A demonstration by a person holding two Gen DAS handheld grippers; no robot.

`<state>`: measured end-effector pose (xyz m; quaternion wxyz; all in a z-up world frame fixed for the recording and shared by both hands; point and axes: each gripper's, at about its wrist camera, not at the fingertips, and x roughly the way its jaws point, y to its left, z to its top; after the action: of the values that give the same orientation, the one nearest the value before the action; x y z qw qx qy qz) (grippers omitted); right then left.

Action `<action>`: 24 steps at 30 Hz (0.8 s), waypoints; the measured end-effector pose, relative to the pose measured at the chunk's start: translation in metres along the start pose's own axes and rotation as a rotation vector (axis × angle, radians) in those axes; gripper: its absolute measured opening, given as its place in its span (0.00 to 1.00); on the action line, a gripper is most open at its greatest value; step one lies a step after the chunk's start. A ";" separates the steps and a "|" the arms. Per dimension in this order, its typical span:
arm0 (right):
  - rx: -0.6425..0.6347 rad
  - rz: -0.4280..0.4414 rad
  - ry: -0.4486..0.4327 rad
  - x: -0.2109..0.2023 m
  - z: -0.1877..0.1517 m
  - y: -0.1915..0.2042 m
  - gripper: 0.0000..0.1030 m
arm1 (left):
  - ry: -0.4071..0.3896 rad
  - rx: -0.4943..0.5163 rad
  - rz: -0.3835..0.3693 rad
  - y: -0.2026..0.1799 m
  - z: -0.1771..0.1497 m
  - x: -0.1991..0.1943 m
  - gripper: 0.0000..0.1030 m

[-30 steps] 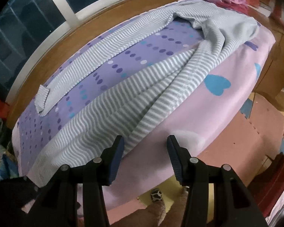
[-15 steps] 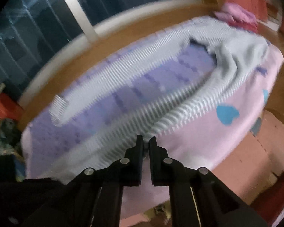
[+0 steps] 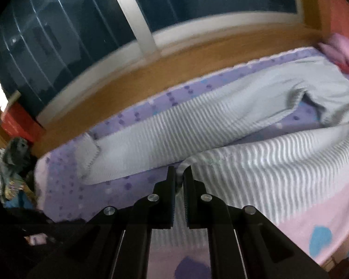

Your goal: Fold clothes

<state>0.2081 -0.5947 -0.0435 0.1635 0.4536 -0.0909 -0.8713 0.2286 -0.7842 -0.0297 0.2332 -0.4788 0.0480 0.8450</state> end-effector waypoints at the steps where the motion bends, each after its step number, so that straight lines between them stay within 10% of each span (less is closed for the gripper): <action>1: 0.001 -0.005 0.027 0.014 0.002 -0.003 0.05 | 0.009 -0.016 0.015 0.006 0.001 0.005 0.03; 11: -0.041 -0.025 0.056 0.045 0.008 -0.008 0.07 | 0.025 -0.114 0.061 0.034 -0.018 -0.013 0.17; 24: 0.042 0.129 0.144 -0.032 -0.056 -0.007 0.32 | 0.114 0.021 0.097 -0.005 -0.100 -0.055 0.27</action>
<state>0.2694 -0.5770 -0.0534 0.2159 0.5116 -0.1264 -0.8220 0.3327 -0.8296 -0.0371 0.1938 -0.5206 0.0934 0.8262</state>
